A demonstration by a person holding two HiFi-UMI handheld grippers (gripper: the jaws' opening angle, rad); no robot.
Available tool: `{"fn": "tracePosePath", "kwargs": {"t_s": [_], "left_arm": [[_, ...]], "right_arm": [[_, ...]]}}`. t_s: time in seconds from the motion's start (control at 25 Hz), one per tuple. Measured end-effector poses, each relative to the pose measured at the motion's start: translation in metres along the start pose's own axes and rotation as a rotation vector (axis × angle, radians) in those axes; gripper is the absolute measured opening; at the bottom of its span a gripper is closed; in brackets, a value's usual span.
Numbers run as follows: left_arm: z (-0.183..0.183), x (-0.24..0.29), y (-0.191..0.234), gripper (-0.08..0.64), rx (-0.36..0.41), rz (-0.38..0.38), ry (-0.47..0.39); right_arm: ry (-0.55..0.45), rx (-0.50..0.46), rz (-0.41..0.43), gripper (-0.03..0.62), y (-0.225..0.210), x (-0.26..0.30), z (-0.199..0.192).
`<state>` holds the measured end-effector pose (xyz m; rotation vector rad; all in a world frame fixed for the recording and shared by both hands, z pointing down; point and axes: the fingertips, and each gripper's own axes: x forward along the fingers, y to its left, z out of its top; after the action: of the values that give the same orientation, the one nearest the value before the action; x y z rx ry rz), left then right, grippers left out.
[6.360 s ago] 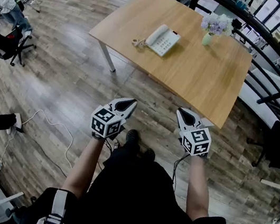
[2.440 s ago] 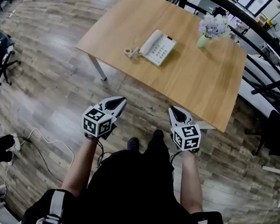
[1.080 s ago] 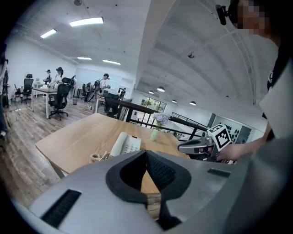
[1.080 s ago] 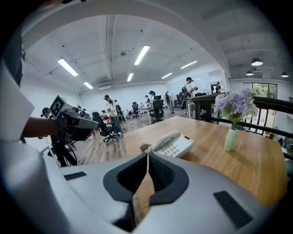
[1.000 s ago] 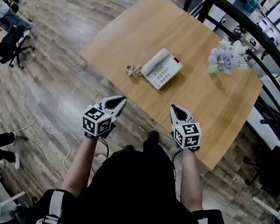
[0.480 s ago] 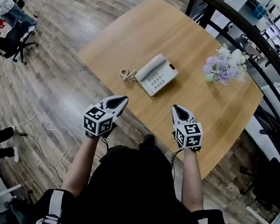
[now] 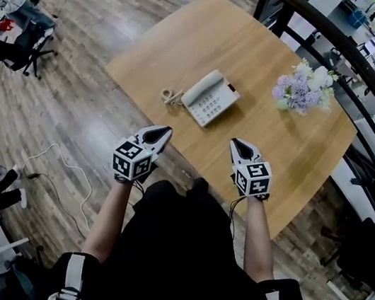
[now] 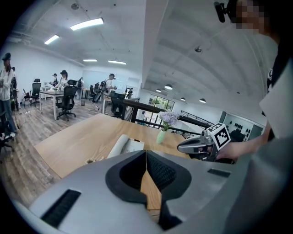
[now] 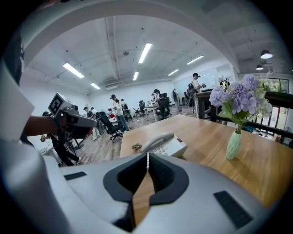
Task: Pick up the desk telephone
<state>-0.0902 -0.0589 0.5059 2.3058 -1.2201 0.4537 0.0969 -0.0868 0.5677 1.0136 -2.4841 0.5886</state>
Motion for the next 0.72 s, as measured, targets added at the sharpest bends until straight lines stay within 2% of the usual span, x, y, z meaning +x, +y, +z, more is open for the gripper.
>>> {"fn": "tracePosePath", "kwargs": {"t_s": [0.32,0.52,0.72], "left_arm": [[0.002,0.0,0.01,0.023,-0.029,0.001,-0.015],[0.013,0.017,0.014,0.023,0.001,-0.058,-0.014],[0.021,0.031,0.038,0.023,0.008,-0.103,0.013]], "right_arm": [[0.01,-0.011,0.0,0.026,0.005,0.003,-0.002],[0.012,0.011,-0.057,0.026,-0.01,0.004,-0.002],[0.019,0.043,-0.103,0.026,-0.014,0.019,0.004]]}}
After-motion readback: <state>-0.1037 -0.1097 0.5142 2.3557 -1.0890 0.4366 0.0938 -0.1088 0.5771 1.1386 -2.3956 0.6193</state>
